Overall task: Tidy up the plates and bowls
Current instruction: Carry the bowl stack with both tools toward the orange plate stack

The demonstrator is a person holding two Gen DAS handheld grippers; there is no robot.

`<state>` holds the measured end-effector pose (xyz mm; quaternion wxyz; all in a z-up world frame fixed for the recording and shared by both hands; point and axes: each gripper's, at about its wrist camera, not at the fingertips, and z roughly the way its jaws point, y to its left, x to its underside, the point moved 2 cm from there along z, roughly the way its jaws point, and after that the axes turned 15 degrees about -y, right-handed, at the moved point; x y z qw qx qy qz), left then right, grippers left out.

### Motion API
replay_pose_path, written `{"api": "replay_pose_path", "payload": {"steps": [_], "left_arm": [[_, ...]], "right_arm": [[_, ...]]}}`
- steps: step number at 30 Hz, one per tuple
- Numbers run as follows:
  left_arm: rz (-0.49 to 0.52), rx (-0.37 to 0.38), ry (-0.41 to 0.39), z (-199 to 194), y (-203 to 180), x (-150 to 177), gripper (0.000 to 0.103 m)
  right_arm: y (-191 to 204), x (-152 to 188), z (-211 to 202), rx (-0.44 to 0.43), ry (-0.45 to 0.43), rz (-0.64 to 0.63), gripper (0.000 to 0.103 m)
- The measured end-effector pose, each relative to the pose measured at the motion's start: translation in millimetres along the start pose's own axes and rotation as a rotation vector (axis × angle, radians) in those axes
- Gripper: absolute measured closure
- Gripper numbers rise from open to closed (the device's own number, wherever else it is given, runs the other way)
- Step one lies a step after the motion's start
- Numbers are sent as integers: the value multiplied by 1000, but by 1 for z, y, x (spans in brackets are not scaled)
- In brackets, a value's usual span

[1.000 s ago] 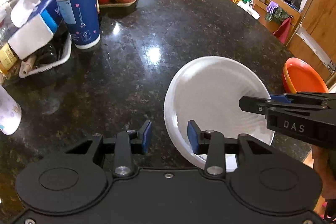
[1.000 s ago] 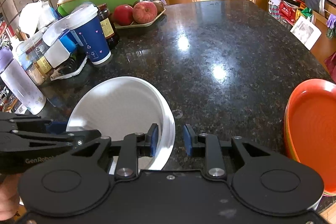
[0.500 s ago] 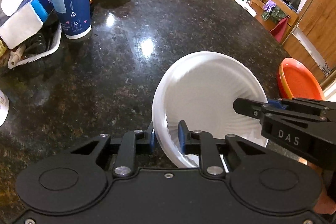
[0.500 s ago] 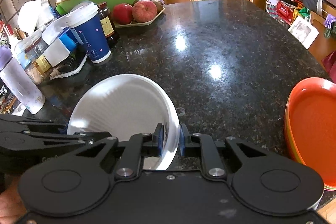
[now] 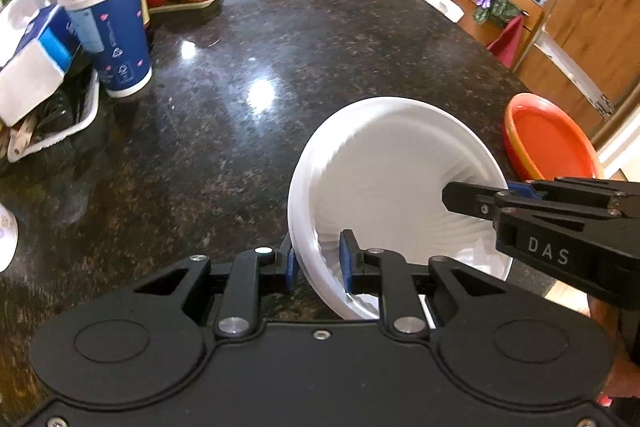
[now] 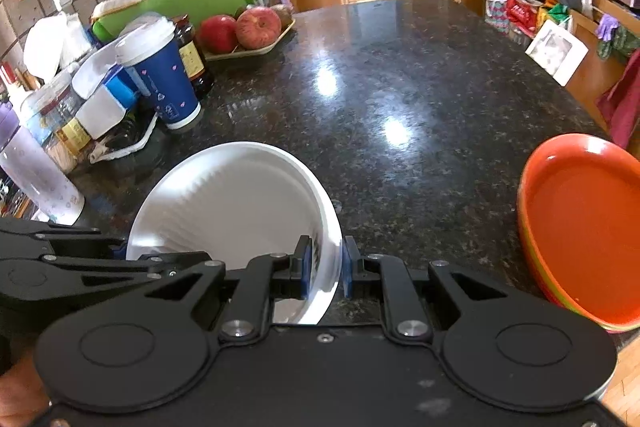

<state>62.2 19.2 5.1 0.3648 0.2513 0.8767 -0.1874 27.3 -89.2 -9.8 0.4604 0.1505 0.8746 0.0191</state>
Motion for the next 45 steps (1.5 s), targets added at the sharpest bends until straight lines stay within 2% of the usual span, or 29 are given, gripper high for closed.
{"api": "replay_pose_path", "payload": {"steps": [11, 17, 22, 34, 45], "left_arm": [[56, 47, -26, 3, -35, -14, 76], [65, 55, -52, 10, -65, -25, 76], [55, 59, -65, 22, -97, -34, 76], [-5, 68, -23, 67, -175, -45, 76], [-60, 24, 54, 90, -210, -34, 74]], "right_arm": [[-29, -5, -27, 50, -64, 37, 86], [-62, -16, -38, 57, -92, 29, 86], [-105, -28, -46, 58, -99, 22, 86], [-210, -45, -45, 55, -54, -19, 86], [-256, -49, -30, -30, 37, -67, 86]]}}
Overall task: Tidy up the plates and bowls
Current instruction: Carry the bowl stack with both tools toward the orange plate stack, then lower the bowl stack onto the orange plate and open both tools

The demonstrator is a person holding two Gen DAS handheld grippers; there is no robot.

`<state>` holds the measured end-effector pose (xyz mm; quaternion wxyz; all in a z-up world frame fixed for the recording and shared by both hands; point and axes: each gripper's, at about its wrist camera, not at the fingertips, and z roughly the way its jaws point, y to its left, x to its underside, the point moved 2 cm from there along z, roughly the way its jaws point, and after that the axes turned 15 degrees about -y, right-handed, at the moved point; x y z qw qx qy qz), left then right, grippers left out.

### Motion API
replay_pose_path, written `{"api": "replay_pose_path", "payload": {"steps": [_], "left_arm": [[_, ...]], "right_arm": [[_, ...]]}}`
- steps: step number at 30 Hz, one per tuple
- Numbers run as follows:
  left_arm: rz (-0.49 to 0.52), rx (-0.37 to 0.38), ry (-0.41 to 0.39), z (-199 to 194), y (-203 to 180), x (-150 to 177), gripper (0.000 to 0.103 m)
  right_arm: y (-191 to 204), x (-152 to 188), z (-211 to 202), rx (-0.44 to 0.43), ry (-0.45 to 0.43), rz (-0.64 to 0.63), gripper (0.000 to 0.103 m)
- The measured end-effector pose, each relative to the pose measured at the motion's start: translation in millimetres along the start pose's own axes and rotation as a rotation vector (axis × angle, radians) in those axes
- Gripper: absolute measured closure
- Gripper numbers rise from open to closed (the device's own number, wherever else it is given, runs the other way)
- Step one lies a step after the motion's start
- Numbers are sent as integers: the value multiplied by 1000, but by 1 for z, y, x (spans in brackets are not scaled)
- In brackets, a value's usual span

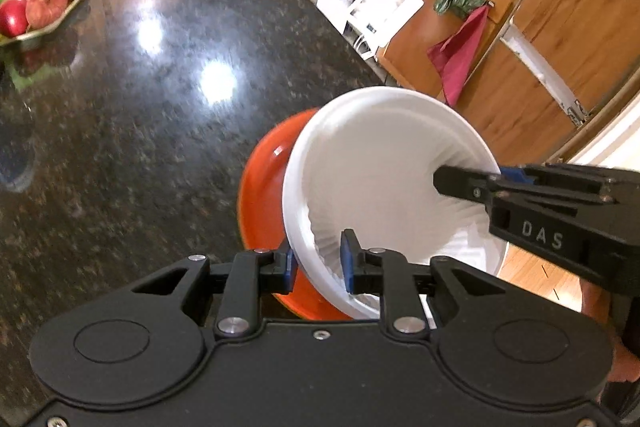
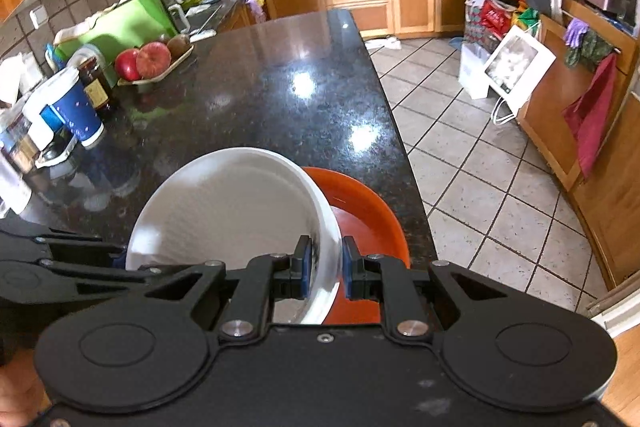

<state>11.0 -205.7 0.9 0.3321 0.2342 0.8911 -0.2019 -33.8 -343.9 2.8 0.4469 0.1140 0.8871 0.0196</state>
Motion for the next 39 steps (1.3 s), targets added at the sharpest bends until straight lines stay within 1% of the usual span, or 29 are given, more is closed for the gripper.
{"api": "replay_pose_path", "payload": {"steps": [4, 11, 16, 19, 21, 23, 24, 25, 30, 39], "left_arm": [[-22, -24, 28, 7, -5, 2, 74], [-51, -55, 5, 11, -10, -3, 74], [-78, -64, -12, 14, -8, -6, 73], [-96, -52, -15, 12, -5, -6, 68], [-104, -45, -20, 9, -4, -6, 60], [-103, -47, -37, 6, -3, -7, 59], [-100, -50, -46, 5, -5, -8, 59], [-98, -54, -58, 3, -5, -8, 59], [-93, -77, -99, -5, -5, -12, 58], [-72, -165, -191, -19, -8, -14, 58]], "right_arm": [[-1, 2, 10, -27, 30, -23, 86], [-9, -2, 16, -65, 23, -21, 85], [-7, -4, 21, -91, 22, -22, 81], [-9, -5, 24, -104, 27, -16, 80], [-10, -5, 24, -115, 29, -11, 80], [-11, -6, 23, -126, 20, -4, 74], [-11, -7, 22, -125, 14, -3, 69], [-11, -8, 21, -124, 4, -3, 68], [-8, -10, 20, -124, -20, -1, 67], [-5, -12, 12, -140, -75, -4, 66]]}}
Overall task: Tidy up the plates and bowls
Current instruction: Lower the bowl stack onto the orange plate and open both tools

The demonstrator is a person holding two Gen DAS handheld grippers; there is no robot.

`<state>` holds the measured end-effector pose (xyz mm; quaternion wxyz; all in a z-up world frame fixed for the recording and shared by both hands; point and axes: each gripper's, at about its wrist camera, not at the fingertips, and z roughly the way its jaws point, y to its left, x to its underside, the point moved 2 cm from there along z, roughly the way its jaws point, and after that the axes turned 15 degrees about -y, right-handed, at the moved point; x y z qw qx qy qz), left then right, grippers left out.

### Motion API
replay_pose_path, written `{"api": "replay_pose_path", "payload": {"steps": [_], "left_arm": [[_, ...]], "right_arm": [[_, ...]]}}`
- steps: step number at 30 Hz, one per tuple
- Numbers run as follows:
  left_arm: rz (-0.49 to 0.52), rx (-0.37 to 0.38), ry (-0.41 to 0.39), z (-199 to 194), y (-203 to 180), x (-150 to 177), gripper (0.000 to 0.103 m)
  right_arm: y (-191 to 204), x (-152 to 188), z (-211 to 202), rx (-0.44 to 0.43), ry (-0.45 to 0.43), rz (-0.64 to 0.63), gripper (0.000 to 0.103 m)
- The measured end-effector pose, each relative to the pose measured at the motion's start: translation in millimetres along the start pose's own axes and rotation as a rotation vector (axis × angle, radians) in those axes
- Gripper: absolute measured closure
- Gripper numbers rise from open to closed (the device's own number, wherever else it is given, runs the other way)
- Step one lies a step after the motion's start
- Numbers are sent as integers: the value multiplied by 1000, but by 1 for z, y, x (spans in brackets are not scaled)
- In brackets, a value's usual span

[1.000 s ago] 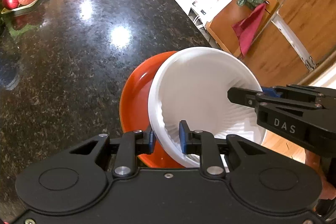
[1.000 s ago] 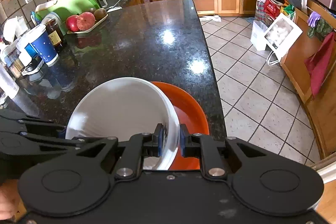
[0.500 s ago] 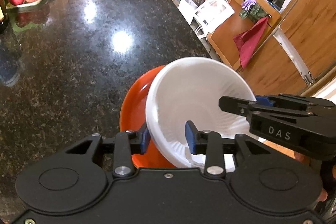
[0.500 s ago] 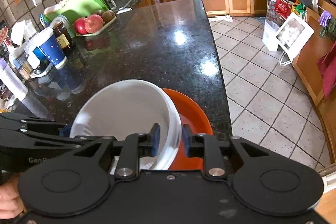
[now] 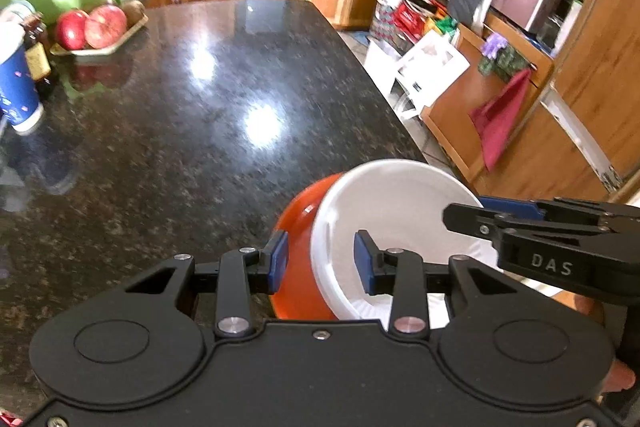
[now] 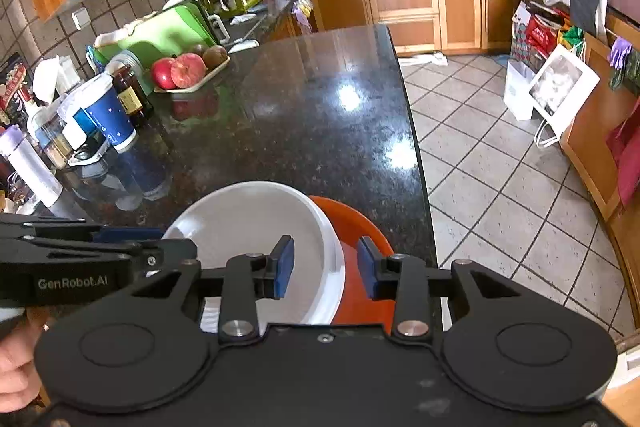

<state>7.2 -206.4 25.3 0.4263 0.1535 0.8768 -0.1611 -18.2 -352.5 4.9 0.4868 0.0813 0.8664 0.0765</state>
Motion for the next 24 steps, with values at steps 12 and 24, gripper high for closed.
{"api": "replay_pose_path", "payload": {"steps": [12, 24], "left_arm": [[-1, -100, -91, -16, 2, 3, 57], [-5, -152, -108, -27, -3, 14, 56]], "right_arm": [[7, 0, -20, -1, -84, -58, 65], [9, 4, -44, 12, -150, -71, 65]]}}
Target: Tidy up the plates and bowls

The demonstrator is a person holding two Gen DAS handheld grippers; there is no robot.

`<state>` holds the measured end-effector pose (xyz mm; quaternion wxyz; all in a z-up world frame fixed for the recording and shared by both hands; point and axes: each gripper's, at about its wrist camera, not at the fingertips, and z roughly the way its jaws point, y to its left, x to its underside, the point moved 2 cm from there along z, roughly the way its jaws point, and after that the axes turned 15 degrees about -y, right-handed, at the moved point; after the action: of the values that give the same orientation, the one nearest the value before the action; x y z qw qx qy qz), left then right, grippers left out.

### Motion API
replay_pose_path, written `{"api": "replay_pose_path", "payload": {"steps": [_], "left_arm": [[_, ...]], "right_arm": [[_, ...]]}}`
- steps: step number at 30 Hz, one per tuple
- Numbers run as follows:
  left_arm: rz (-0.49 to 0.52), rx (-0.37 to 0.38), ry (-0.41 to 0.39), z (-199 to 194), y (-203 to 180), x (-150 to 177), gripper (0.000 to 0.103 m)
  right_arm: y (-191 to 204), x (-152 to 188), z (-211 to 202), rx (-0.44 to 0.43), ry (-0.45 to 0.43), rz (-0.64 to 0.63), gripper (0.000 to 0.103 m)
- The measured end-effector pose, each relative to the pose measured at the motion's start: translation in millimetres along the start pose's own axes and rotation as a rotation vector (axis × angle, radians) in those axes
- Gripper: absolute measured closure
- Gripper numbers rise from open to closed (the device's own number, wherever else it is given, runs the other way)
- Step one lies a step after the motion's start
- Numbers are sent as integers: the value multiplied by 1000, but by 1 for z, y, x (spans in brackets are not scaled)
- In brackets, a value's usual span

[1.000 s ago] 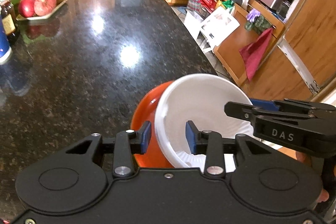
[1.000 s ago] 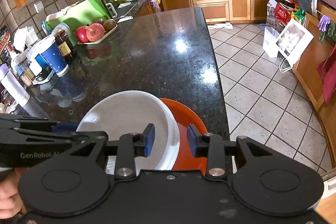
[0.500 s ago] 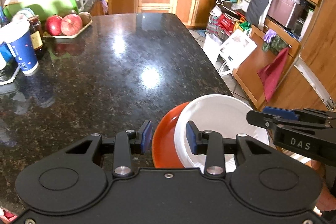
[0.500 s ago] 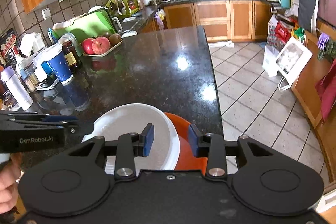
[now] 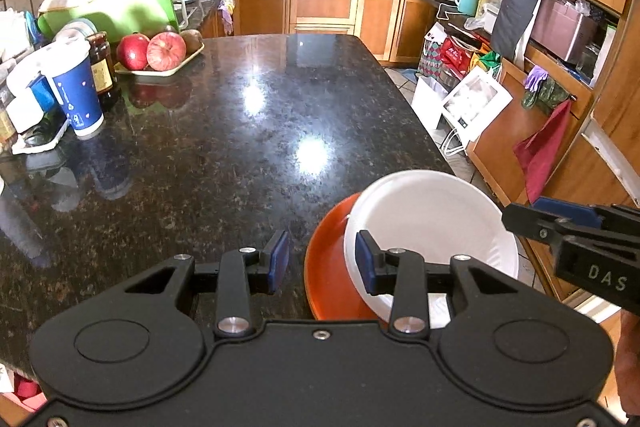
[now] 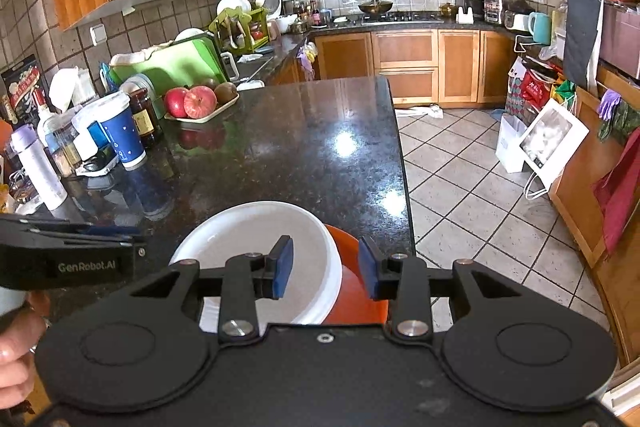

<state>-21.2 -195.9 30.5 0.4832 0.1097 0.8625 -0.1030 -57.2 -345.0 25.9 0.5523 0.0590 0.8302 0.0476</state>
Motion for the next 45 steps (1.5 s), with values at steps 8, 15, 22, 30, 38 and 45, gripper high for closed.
{"api": "replay_pose_path", "payload": {"steps": [8, 15, 22, 30, 38, 45], "left_arm": [[-7, -12, 5, -9, 4, 5, 56], [4, -13, 14, -15, 6, 10, 56], [32, -50, 6, -26, 4, 18, 56], [68, -57, 31, -35, -3, 36, 56], [81, -50, 42, -40, -10, 46, 56], [83, -42, 53, -38, -13, 49, 56]], "right_arm": [[5, 7, -15, 31, -15, 31, 65], [16, 12, -35, 67, -43, 50, 65], [30, 20, -53, 105, -35, 60, 65], [38, 38, -64, 143, -12, 44, 65], [40, 50, -67, 149, 17, 44, 65], [39, 52, -68, 147, 24, 43, 65]]}}
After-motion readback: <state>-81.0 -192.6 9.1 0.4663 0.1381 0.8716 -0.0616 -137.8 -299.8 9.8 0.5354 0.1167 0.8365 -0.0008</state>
